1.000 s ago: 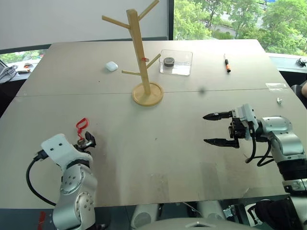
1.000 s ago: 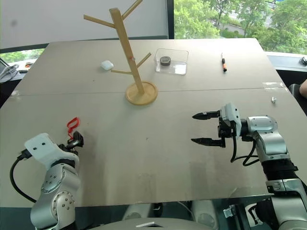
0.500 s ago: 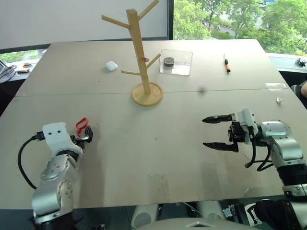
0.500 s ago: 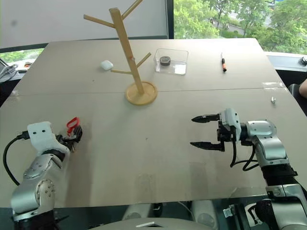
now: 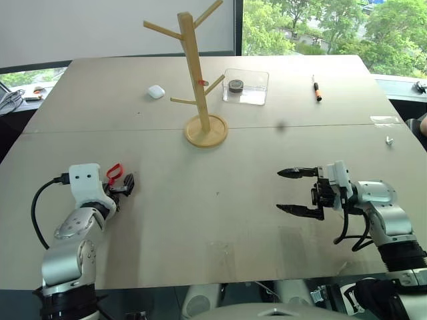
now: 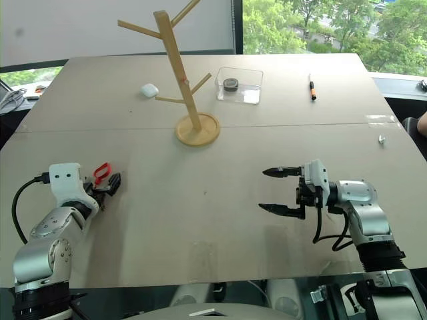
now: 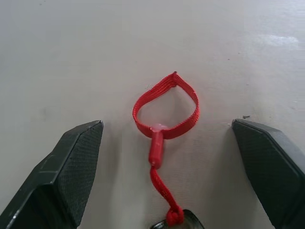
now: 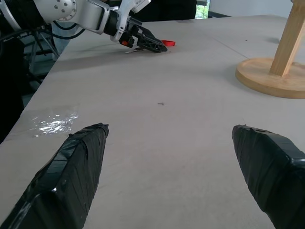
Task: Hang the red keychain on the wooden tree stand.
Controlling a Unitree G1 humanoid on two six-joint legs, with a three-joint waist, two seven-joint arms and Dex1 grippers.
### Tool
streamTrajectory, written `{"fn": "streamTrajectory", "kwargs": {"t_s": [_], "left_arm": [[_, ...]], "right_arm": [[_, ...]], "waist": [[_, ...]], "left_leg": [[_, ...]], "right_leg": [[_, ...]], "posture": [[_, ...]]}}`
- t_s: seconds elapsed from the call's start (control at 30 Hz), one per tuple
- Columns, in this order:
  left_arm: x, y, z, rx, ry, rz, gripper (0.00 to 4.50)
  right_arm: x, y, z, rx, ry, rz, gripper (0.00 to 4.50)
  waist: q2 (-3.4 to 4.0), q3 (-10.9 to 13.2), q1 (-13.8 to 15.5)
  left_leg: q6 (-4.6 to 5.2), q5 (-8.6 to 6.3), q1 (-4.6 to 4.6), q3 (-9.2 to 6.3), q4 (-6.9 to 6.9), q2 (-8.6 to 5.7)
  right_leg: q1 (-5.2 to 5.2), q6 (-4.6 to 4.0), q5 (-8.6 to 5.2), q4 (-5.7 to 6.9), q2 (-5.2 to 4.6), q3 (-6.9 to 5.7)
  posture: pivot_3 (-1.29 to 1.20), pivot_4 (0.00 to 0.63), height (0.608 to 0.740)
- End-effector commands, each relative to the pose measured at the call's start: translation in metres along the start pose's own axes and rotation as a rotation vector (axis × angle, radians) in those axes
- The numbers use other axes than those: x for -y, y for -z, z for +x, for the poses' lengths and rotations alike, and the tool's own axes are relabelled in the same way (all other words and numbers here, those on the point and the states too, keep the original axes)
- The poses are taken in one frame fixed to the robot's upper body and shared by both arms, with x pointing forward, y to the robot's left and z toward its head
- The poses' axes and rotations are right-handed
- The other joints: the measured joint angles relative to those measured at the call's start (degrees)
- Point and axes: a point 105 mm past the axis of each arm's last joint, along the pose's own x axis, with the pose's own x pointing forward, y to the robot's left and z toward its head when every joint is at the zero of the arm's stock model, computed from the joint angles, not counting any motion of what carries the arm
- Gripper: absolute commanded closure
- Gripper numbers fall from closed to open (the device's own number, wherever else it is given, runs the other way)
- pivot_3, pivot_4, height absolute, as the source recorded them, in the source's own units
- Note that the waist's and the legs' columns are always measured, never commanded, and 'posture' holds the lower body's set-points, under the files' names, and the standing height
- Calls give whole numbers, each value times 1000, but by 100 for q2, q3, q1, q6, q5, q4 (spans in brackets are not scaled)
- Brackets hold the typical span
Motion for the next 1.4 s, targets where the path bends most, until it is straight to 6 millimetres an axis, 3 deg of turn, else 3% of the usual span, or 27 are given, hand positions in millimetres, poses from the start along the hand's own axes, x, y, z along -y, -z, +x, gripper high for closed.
{"fn": "streamTrajectory", "kwargs": {"t_s": [0.03, 0.07, 0.1, 0.17, 0.4, 0.6, 0.73, 0.9, 1.07, 1.2, 1.4], "left_arm": [[-4, -1, -3, -2, -7, 12, 0], [-4, 0, -4, -8, -7, 18, 0], [-5, 1, -5, -13, -11, 21, 527], [-6, 2, -6, -21, -12, 16, 1116], [-9, 3, -9, -31, -15, -17, 4430], [-5, -2, -10, -18, -8, -24, 4430], [10, -22, -12, 91, 34, -39, 4430], [56, -79, -37, 399, 204, -47, 4430], [114, -130, -83, 745, 393, -6, 4430], [149, -140, -85, 811, 461, 35, 4430], [178, -142, -70, 825, 464, 70, 4430]], "right_arm": [[3, -9, 0, 17, 2, -50, 61], [4, -9, 0, 16, 3, -51, 61], [4, -9, 0, 15, 5, -50, 0], [6, -9, 0, 15, 9, -50, 0], [9, -9, 0, 11, 14, -51, 0], [11, -9, 0, 8, 16, -54, 0], [18, -16, -1, 22, 55, -83, 0], [43, -40, -8, 62, 157, -147, 0], [71, -81, -21, 144, 251, -168, 0], [82, -102, -23, 182, 274, -179, 0], [90, -110, -21, 180, 281, -201, 0]], "waist": [[0, 0, 0], [0, 0, -1], [0, 0, -1], [1, 0, -3], [1, -1, -11], [1, 0, -6], [1, 0, -6], [-3, 1, 6], [-4, -1, 4], [-3, 0, 6], [-4, 0, 4]], "left_leg": [[0, 0, 0, 0, 0, 0], [0, 0, 0, 0, 0, 0], [0, 0, 0, 0, 0, 0], [0, 0, 0, 0, -1, 0], [-1, -1, 2, 1, -5, 2], [-1, -1, 2, 1, -4, 2], [-2, -1, 1, 1, -4, 2], [-2, -1, -3, -1, -1, 2], [-2, -1, -7, 6, -6, 1], [0, 1, -8, 9, -3, 1], [2, 1, -5, 11, -3, 4]], "right_leg": [[0, 0, 0, 0, 0, 0], [0, 0, 0, 0, 0, 0], [0, 0, 0, 0, -1, 0], [0, -1, 0, 0, -1, 0], [-2, -1, 1, 0, 0, 1], [-2, -2, 0, 0, 0, 1], [-2, -2, 1, 0, 0, 0], [-2, -9, 4, -2, -1, -3], [2, -23, 14, -28, 0, 0], [5, -22, 21, -28, 10, 2], [10, -6, 31, -30, 50, 5]], "posture": [[0, 150, 740], [0, 150, 740], [0, 150, 740], [0, 150, 740], [0, 150, 740], [0, 150, 740], [0, 150, 740], [0, 150, 740], [0, 150, 740], [0, 150, 740], [0, 150, 740]]}}
